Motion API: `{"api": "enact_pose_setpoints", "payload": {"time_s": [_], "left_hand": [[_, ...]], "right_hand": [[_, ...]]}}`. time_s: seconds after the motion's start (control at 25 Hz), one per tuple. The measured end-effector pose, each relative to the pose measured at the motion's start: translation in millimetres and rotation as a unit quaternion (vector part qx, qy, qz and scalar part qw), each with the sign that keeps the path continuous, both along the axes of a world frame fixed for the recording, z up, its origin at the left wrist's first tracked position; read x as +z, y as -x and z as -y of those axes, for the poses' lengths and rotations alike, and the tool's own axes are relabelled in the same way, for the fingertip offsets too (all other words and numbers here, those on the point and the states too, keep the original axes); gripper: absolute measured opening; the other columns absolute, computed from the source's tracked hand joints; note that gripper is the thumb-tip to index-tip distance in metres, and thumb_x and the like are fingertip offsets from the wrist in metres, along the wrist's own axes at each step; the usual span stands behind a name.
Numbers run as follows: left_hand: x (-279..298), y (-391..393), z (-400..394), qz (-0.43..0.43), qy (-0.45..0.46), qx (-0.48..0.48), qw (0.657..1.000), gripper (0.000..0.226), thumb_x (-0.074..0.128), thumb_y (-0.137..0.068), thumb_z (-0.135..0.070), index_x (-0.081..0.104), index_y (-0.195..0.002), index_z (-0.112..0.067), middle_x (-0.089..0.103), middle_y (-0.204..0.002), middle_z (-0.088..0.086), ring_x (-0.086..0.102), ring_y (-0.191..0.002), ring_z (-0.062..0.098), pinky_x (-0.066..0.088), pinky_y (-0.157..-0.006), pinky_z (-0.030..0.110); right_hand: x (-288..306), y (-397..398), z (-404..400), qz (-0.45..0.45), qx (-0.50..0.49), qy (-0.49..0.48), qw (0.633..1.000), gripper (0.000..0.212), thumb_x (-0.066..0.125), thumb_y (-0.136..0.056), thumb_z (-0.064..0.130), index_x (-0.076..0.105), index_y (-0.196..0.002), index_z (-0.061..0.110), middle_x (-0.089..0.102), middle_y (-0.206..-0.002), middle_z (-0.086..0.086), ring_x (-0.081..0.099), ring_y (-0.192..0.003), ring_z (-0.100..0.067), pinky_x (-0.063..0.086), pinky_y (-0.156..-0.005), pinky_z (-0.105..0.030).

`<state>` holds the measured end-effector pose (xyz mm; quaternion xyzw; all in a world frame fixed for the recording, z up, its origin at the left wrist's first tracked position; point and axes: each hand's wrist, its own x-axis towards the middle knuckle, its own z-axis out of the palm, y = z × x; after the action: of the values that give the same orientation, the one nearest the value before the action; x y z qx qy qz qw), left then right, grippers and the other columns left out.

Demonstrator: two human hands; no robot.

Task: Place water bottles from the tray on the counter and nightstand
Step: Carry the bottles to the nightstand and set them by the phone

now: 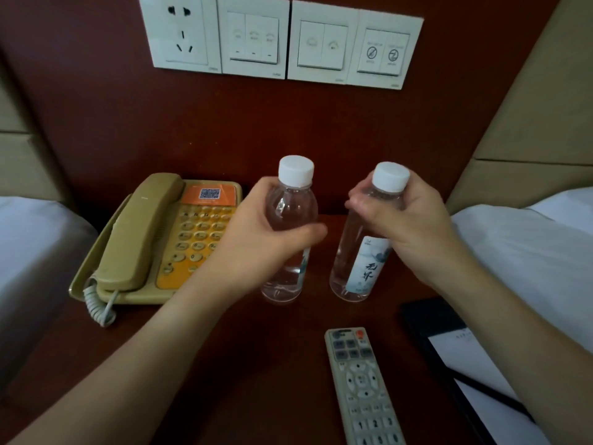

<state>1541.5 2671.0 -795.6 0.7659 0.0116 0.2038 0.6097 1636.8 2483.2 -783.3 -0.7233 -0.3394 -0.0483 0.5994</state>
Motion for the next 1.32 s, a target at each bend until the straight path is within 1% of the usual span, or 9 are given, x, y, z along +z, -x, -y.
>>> {"api": "enact_pose_setpoints", "payload": {"time_s": [0.12, 0.32, 0.48, 0.68, 0.84, 0.92, 1.0, 1.16, 1.32], "left_hand": [[-17.2, 7.8, -11.1, -0.098, -0.052, -0.039, 0.993, 0.061, 0.088, -0.069, -0.012, 0.057, -0.119, -0.025, 0.075, -0.104, -0.004, 0.072, -0.096, 0.007, 0.059, -0.088, 0.037], [-26.0, 7.9, -0.2, -0.113, -0.165, 0.050, 0.979, 0.066, 0.087, -0.061, -0.040, 0.055, -0.119, -0.033, 0.070, -0.110, -0.014, 0.066, -0.100, 0.004, 0.056, -0.084, 0.030], [-16.8, -14.6, -3.5, -0.138, -0.130, 0.046, 0.981, 0.063, 0.092, -0.062, -0.026, 0.060, -0.116, -0.023, 0.074, -0.108, -0.006, 0.071, -0.097, 0.013, 0.059, -0.087, 0.044], [-12.0, -37.1, -1.9, -0.142, -0.153, 0.149, 0.967, 0.067, 0.089, -0.063, -0.020, 0.051, -0.118, -0.016, 0.065, -0.114, 0.005, 0.065, -0.105, 0.026, 0.055, -0.086, 0.040], [-19.8, -47.0, 18.3, -0.154, -0.203, 0.263, 0.931, 0.070, 0.088, -0.062, -0.040, 0.047, -0.113, -0.014, 0.061, -0.117, 0.013, 0.058, -0.111, 0.038, 0.051, -0.091, 0.050], [-19.1, -52.1, 15.6, -0.147, -0.186, 0.269, 0.933, 0.059, 0.086, -0.064, -0.036, 0.048, -0.105, -0.018, 0.065, -0.105, 0.005, 0.062, -0.106, 0.034, 0.053, -0.087, 0.045], [-14.3, -57.4, 5.7, -0.159, -0.128, 0.226, 0.952, 0.053, 0.087, -0.063, -0.022, 0.052, -0.104, -0.018, 0.066, -0.100, -0.001, 0.065, -0.098, 0.026, 0.055, -0.083, 0.039], [-5.6, -70.1, -8.2, -0.196, -0.015, 0.127, 0.972, 0.049, 0.083, -0.061, 0.006, 0.067, -0.103, -0.011, 0.074, -0.096, 0.006, 0.072, -0.093, 0.029, 0.060, -0.072, 0.037], [-15.7, -73.0, 2.0, -0.184, -0.054, 0.156, 0.969, 0.065, 0.091, -0.054, -0.005, 0.063, -0.112, -0.011, 0.073, -0.104, 0.007, 0.071, -0.095, 0.027, 0.060, -0.083, 0.045]], "right_hand": [[-14.1, -6.3, 18.5, -0.047, 0.074, 0.085, 0.993, 0.058, 0.086, -0.065, 0.035, 0.056, -0.113, 0.049, 0.072, -0.109, 0.010, 0.071, -0.103, -0.011, 0.057, -0.081, -0.030], [-36.7, -17.7, 30.4, -0.078, 0.115, 0.150, 0.979, 0.091, 0.091, -0.061, 0.029, 0.040, -0.131, 0.056, 0.067, -0.122, 0.018, 0.064, -0.118, -0.010, 0.054, -0.096, -0.043], [-38.2, -37.5, 23.2, -0.052, 0.075, 0.144, 0.985, 0.090, 0.092, -0.060, 0.032, 0.042, -0.134, 0.045, 0.068, -0.121, 0.012, 0.066, -0.116, -0.014, 0.055, -0.094, -0.049], [-45.9, -62.0, 11.4, -0.051, 0.026, 0.118, 0.991, 0.073, 0.092, -0.054, 0.038, 0.053, -0.115, 0.049, 0.072, -0.115, 0.007, 0.070, -0.108, -0.013, 0.057, -0.092, -0.049], [-62.3, -61.9, 6.6, -0.069, 0.008, 0.133, 0.989, 0.067, 0.090, -0.048, 0.043, 0.055, -0.104, 0.052, 0.075, -0.107, 0.017, 0.072, -0.097, -0.004, 0.058, -0.085, -0.031], [-64.0, -60.8, 6.4, -0.068, 0.009, 0.153, 0.986, 0.071, 0.090, -0.045, 0.047, 0.054, -0.107, 0.047, 0.072, -0.104, 0.029, 0.071, -0.093, 0.003, 0.055, -0.074, -0.014], [-60.6, -64.0, 6.3, -0.070, 0.017, 0.166, 0.983, 0.074, 0.090, -0.045, 0.047, 0.054, -0.110, 0.043, 0.072, -0.102, 0.031, 0.071, -0.091, 0.005, 0.053, -0.069, -0.010], [-58.7, -77.9, 1.0, -0.075, 0.015, 0.177, 0.981, 0.076, 0.094, -0.055, 0.031, 0.054, -0.119, 0.034, 0.075, -0.107, 0.011, 0.072, -0.095, -0.001, 0.058, -0.083, -0.025], [-60.0, -89.7, -6.4, -0.090, 0.020, 0.168, 0.981, 0.072, 0.093, -0.063, 0.013, 0.053, -0.119, 0.032, 0.075, -0.108, 0.009, 0.073, -0.097, -0.006, 0.057, -0.091, -0.036]]}}
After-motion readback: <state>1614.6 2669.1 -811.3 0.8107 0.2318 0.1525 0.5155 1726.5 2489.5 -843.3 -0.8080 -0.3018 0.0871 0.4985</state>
